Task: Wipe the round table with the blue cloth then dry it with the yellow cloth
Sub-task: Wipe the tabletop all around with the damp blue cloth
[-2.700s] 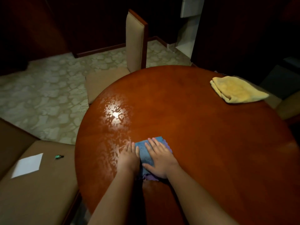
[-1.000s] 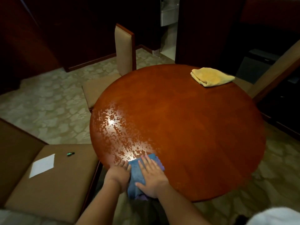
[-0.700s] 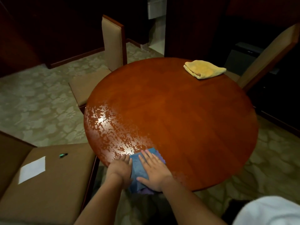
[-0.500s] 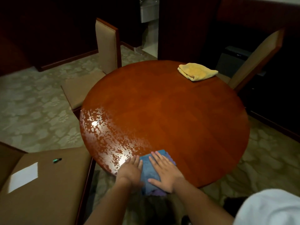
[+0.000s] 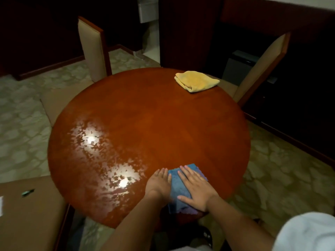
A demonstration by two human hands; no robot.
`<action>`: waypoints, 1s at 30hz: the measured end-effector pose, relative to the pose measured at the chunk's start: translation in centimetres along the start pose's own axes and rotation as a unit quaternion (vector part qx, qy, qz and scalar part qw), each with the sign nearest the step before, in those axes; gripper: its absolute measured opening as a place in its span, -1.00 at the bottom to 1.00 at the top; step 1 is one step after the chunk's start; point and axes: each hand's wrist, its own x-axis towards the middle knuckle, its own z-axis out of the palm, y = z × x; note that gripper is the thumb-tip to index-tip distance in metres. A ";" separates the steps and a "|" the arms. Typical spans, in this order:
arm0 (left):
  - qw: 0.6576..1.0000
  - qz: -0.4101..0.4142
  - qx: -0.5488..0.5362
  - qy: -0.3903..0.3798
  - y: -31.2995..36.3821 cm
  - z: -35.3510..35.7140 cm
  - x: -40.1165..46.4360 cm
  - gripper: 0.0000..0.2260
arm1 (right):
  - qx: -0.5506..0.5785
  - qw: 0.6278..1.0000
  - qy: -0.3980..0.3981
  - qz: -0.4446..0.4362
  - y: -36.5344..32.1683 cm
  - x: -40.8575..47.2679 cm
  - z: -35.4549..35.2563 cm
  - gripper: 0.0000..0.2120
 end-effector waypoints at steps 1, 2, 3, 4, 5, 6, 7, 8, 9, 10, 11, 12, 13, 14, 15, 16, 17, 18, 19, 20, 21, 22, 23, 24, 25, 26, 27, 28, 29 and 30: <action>1.000 -0.002 -0.006 -0.002 0.7 -0.9 0.9 -0.26 | -0.010 1.000 0.002 -0.001 1.4 -0.1 -0.3 -0.13; 1.000 -0.003 -0.012 -0.005 1.4 -1.8 1.9 -0.28 | -0.009 1.000 -0.015 0.009 2.9 -0.2 -0.2 -0.15; 1.000 -0.004 -0.019 -0.010 2.2 -2.8 2.9 -0.31 | -0.002 0.999 -0.025 0.024 4.4 -0.3 -0.2 -0.18; 1.000 -0.006 -0.024 -0.014 2.9 -3.8 3.9 -0.32 | 0.011 0.999 -0.025 0.035 6.0 -0.5 -0.2 -0.19; 0.999 -0.008 -0.028 -0.016 3.7 -4.9 5.1 -0.31 | 0.022 0.999 -0.029 0.037 7.5 -0.6 -0.3 -0.20; 0.999 -0.010 -0.029 -0.018 4.4 -5.9 6.1 -0.28 | 0.025 0.999 -0.028 0.033 9.0 -0.7 -0.5 -0.20; 0.999 -0.013 -0.030 -0.019 5.2 -6.8 7.1 -0.25 | 0.023 0.999 -0.017 0.024 10.5 -0.8 -0.8 -0.20; 0.999 -0.017 -0.030 -0.020 5.9 -7.7 8.0 -0.24 | 0.025 1.000 -0.002 0.015 12.0 -0.9 -0.8 -0.20; 0.999 -0.020 -0.030 -0.021 6.6 -8.5 9.0 -0.24 | 0.027 1.000 0.007 0.011 13.5 -1.0 -1.0 -0.21; 0.999 -0.024 -0.028 -0.019 7.3 -9.2 9.9 -0.26 | 0.031 0.999 0.002 0.013 14.8 -1.2 -1.2 -0.21; 0.999 -0.026 -0.025 -0.017 7.9 -9.9 10.8 -0.29 | 0.030 0.999 0.006 0.014 16.1 -1.4 -1.3 -0.21; 0.999 -0.027 -0.024 -0.014 8.4 -10.6 11.7 -0.31 | 0.028 0.999 0.015 0.012 17.4 -1.4 -1.4 -0.22; 0.999 -0.028 -0.025 -0.011 8.8 -11.2 12.5 -0.32 | 0.031 0.999 0.022 0.009 18.5 -1.3 -1.5 -0.22; 0.999 -0.029 -0.027 -0.010 9.1 -11.7 13.2 -0.32 | 0.036 0.999 0.024 0.006 19.4 -1.2 -1.7 -0.22; 0.999 -0.030 -0.031 -0.009 9.3 -12.2 13.8 -0.31 | 0.040 0.999 0.021 0.003 20.2 -1.2 -1.9 -0.22; 0.999 -0.029 -0.033 -0.009 9.5 -12.6 14.3 -0.31 | 0.043 0.999 0.022 0.002 21.0 -1.2 -2.1 -0.22; 0.999 -0.027 -0.032 -0.008 9.6 -13.0 14.9 -0.32 | 0.046 0.999 0.027 0.004 21.6 -1.1 -2.2 -0.22; 0.999 -0.024 -0.028 -0.009 9.6 -13.3 15.5 -0.32 | 0.048 0.998 0.031 0.007 22.0 -0.9 -2.5 -0.22; 0.999 -0.020 -0.024 -0.009 9.5 -13.8 16.1 -0.31 | 0.053 0.998 0.035 0.012 22.4 -0.6 -2.7 -0.22; 1.000 -0.014 -0.021 -0.005 9.3 -14.3 16.8 -0.31 | 0.054 0.997 0.042 0.020 23.0 -0.2 -2.9 -0.22; 1.000 -0.008 -0.023 0.002 9.0 -14.9 17.6 -0.30 | 0.054 0.997 0.050 0.031 23.6 0.2 -3.0 -0.22; 1.000 -0.004 -0.026 0.011 8.7 -15.5 18.5 -0.28 | 0.050 0.996 0.056 0.041 24.4 0.7 -3.1 -0.23; 0.999 -0.001 -0.029 0.018 8.4 -16.2 19.5 -0.26 | 0.045 0.996 0.062 0.045 25.4 1.3 -3.3 -0.23; 0.999 0.001 -0.033 0.025 8.1 -16.8 20.4 -0.24 | 0.041 0.996 0.073 0.043 26.4 2.0 -3.6 -0.23; 0.999 0.001 -0.037 0.030 7.8 -17.5 21.4 -0.23 | 0.038 0.995 0.080 0.038 27.5 2.8 -3.9 -0.24; 0.999 -0.003 -0.040 0.033 7.6 -18.1 22.4 -0.22 | 0.034 0.996 0.079 0.035 28.6 3.7 -4.3 -0.24; 0.999 -0.008 -0.040 0.033 7.4 -18.9 23.3 -0.21 | 0.034 0.996 0.074 0.035 29.5 4.6 -4.6 -0.24; 0.999 -0.012 -0.039 0.032 7.2 -19.8 24.5 -0.20 | 0.035 0.996 0.072 0.035 30.6 5.6 -4.9 -0.24; 0.999 -0.015 -0.041 0.032 6.8 -20.8 25.7 -0.18 | 0.040 0.996 0.071 0.033 31.8 6.7 -5.1 -0.23; 0.998 -0.019 -0.042 0.030 6.4 -21.8 27.1 -0.17 | 0.047 0.996 0.064 0.031 33.2 7.8 -5.4 -0.22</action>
